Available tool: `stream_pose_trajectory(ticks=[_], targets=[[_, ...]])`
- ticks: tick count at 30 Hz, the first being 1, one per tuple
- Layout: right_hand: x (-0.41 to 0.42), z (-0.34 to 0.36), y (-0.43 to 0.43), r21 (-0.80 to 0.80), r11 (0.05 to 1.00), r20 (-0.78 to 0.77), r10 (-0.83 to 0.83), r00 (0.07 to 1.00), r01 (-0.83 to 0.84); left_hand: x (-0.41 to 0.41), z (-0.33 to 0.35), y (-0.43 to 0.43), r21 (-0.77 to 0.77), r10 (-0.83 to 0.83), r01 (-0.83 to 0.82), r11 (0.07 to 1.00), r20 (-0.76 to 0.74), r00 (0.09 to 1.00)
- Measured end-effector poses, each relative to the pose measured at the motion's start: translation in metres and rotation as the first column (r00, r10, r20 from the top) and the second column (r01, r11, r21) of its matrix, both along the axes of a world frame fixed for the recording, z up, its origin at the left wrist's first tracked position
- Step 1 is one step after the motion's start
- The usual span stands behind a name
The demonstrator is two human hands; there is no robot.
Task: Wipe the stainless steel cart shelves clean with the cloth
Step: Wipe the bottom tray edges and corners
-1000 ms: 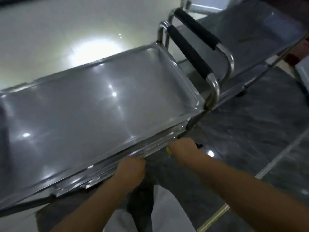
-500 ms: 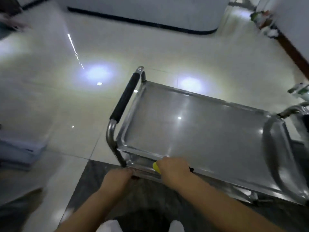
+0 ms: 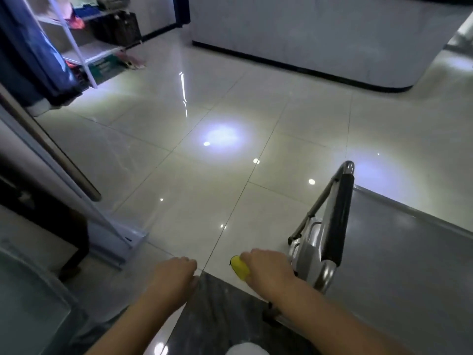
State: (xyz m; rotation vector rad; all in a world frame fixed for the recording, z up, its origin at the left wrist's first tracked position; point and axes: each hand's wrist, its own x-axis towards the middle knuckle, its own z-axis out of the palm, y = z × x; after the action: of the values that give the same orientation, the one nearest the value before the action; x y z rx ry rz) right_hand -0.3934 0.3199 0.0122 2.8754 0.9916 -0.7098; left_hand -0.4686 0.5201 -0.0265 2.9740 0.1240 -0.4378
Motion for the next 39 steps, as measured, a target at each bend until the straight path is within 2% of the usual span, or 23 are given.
stream_pose_trajectory(ticks=[8, 10, 13, 17, 25, 28, 32, 36, 39], targets=[[0.14, -0.019, 0.026, 0.002, 0.986, 0.021, -0.169, 0.985, 0.169, 0.154, 0.004, 0.047, 0.041, -0.134, 0.131, 0.991, 0.084, 0.987], [0.185, -0.028, 0.034, 0.031, 0.974, 0.008, -0.225, 0.974, 0.225, 0.202, 0.009, 0.066, 0.104, -0.181, 0.173, 0.979, 0.072, 0.981], [0.253, -0.029, 0.046, 0.04, 0.961, -0.009, -0.275, 0.961, 0.275, 0.275, 0.022, 0.093, 0.168, -0.157, 0.143, 0.975, 0.072, 0.985], [0.338, -0.018, 0.057, 0.068, 0.939, 0.044, -0.342, 0.939, 0.338, 0.367, 0.04, 0.111, 0.133, -0.158, 0.141, 0.981, 0.134, 0.978], [0.491, -0.018, 0.053, 0.032, 0.852, 0.069, -0.523, 0.85, 0.522, 0.568, 0.022, 0.109, 0.054, -0.312, 0.307, 0.95, 0.155, 0.937], [0.542, -0.02, 0.046, 0.035, 0.785, 0.088, -0.619, 0.781, 0.618, 0.647, 0.019, 0.1, 0.047, -0.405, 0.403, 0.914, 0.171, 0.898], [0.607, -0.013, 0.03, 0.053, 0.644, 0.09, -0.764, 0.639, 0.763, 0.761, 0.02, 0.074, 0.014, -0.547, 0.555, 0.832, 0.187, 0.816], [0.641, 0.001, -0.003, 0.085, 0.462, 0.101, -0.886, 0.453, 0.883, 0.859, 0.027, 0.012, -0.012, -0.691, 0.712, 0.702, 0.232, 0.685], [0.646, 0.006, -0.034, 0.093, 0.29, 0.097, -0.955, 0.281, 0.953, 0.9, 0.031, -0.053, -0.029, -0.805, 0.83, 0.557, 0.225, 0.549]])
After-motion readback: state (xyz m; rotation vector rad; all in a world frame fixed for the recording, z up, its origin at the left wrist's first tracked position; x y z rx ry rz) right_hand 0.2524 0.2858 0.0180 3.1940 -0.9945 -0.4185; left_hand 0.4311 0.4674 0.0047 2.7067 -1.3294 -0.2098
